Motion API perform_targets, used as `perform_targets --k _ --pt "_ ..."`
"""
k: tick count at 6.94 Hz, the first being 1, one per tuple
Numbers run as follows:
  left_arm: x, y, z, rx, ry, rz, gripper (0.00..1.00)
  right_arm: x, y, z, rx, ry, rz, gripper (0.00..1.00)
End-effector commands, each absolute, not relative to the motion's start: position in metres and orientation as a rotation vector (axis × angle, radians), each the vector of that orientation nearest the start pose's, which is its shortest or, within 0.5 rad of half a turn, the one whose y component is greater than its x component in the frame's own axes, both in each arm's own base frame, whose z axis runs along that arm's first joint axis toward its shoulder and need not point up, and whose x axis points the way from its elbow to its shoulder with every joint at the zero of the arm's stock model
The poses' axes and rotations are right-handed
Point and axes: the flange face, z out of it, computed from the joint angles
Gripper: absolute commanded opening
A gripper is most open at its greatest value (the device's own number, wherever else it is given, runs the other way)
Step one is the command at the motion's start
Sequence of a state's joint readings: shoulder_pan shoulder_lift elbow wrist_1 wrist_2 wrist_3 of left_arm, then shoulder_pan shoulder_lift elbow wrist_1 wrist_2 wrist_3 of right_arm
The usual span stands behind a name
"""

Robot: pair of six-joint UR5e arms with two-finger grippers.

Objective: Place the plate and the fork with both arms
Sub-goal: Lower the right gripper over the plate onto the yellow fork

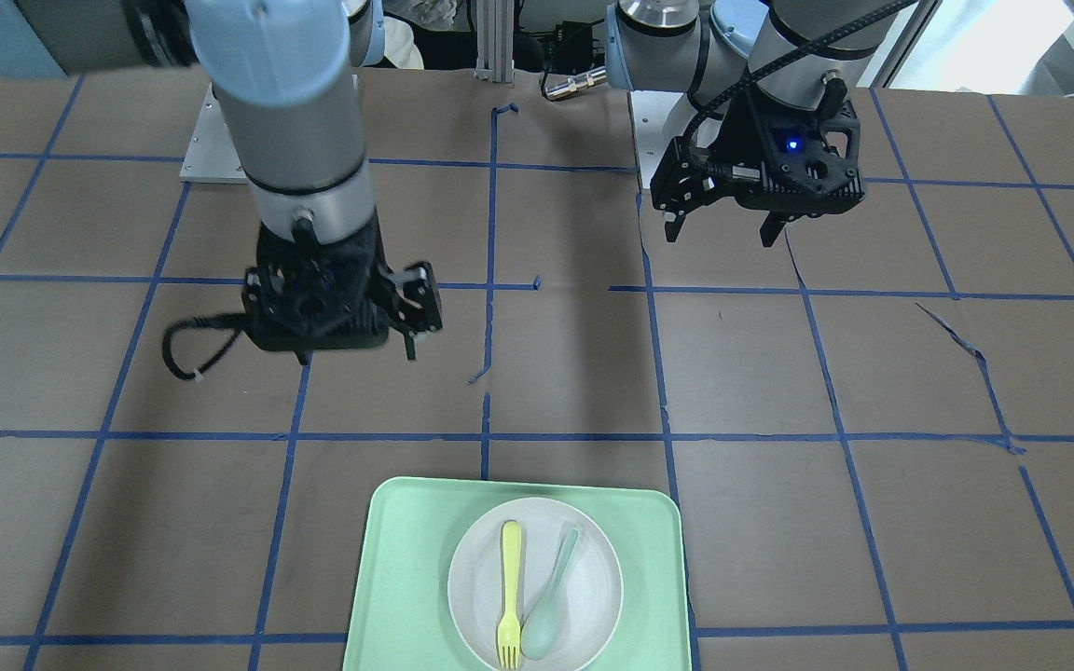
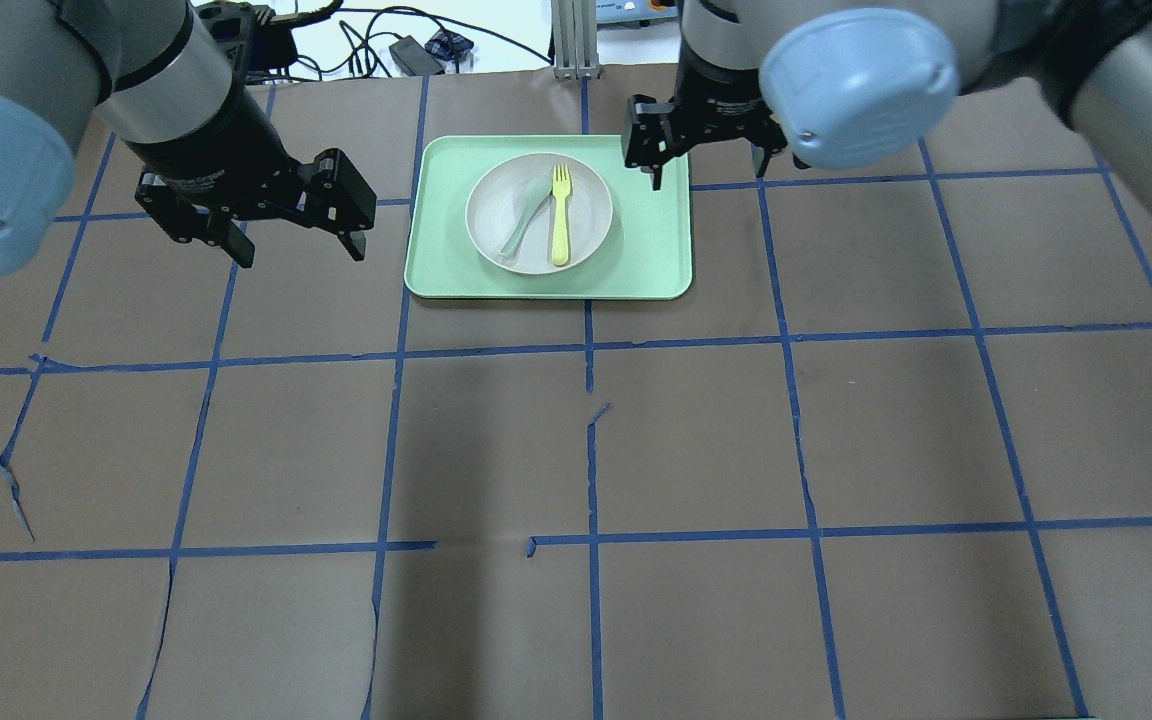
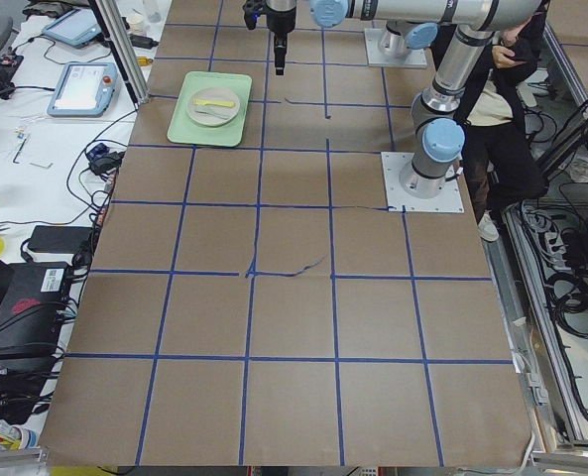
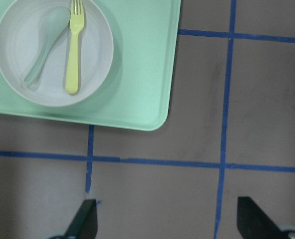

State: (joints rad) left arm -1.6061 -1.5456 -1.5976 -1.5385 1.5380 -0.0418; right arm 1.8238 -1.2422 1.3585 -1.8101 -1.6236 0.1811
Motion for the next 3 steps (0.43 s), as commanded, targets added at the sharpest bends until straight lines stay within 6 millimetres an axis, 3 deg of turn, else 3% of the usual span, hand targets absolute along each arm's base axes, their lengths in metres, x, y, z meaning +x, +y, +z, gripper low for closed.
perform_targets --k 1,3 --pt "-0.153 -0.479 0.490 -0.011 3.173 -0.044 1.00 0.366 -0.671 0.327 0.013 3.164 -0.255 1.00" --pt "-0.153 -0.479 0.490 -0.011 3.173 -0.044 1.00 0.391 -0.694 0.250 0.006 3.137 -0.223 0.98"
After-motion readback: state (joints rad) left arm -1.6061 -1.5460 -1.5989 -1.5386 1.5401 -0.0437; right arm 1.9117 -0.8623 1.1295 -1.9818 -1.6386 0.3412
